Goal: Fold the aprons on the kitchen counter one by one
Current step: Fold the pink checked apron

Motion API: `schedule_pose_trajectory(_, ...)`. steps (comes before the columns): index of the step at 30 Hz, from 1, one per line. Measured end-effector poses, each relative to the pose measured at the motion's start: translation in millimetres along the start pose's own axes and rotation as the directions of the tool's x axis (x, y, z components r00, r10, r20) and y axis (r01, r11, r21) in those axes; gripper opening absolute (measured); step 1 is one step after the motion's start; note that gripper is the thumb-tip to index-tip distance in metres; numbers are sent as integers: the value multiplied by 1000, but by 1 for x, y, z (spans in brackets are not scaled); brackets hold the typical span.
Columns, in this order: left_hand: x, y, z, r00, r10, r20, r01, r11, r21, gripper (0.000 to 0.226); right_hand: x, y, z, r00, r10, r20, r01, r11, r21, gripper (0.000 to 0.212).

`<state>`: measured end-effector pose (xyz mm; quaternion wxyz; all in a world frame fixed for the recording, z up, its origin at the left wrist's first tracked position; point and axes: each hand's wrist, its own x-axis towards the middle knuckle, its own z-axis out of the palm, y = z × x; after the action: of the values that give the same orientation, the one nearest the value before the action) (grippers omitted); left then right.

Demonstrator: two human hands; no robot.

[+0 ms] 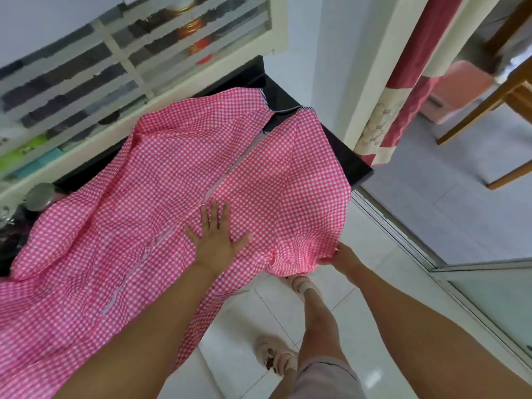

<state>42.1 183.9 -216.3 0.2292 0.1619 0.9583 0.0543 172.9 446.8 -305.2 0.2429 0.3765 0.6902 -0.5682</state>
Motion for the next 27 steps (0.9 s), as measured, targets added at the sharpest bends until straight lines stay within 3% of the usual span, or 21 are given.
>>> schedule_pose_trajectory(2, 0, 0, -1, 1000, -8, 7, 8, 1000, 16, 128, -7, 17, 4, 995, 32, 96, -13, 981, -192, 14)
schedule_pose_trajectory(5, 0, 2, -5, 999, -14, 38, 14, 1000, 17, 123, -21, 31, 1, 994, 39, 97, -2, 935, -355, 19)
schedule_pose_trajectory(9, -5, 12, -16, 999, -34, 36, 31, 997, 66, 93, -55, 20, -16, 999, -40, 4, 39, 951, -306, 39)
schedule_pose_trajectory(11, -12, 25, -24, 994, 71, -89, -71, 997, -4, 80, -74, 9, -23, 995, -100, -18, 90, 945, -314, 37)
schedule_pose_trajectory(13, -22, 45, -34, 957, 224, -182, -257, 950, -180, 66, -91, -9, -28, 983, -184, 9, 173, 905, -388, 35)
schedule_pose_trajectory(15, -36, 71, -44, 921, 381, -80, -385, 857, -344, 71, -110, -34, -31, 959, -277, 66, 274, 835, -477, 37)
schedule_pose_trajectory(17, -46, 97, -48, 846, 527, 82, -464, 803, -373, 85, -127, -61, -32, 924, -352, 151, 379, 787, -486, 35)
schedule_pose_trajectory(19, -51, 118, -49, 772, 617, 153, -538, 762, -361, 84, -139, -84, -30, 894, -397, 209, 447, 744, -497, 33)
schedule_pose_trajectory(22, -47, 136, -54, 737, 652, 176, -589, 748, -306, 50, -141, -99, -33, 866, -444, 232, 491, 659, -570, 34)
schedule_pose_trajectory(25, -38, 140, -52, 724, 672, 156, -603, 727, -329, 20, -139, -98, -42, 893, -417, 170, 438, 719, -540, 37)
schedule_pose_trajectory(27, -33, 137, -50, 737, 666, 116, -600, 723, -342, 14, -142, -97, -51, 898, -408, 163, 434, 769, -469, 40)
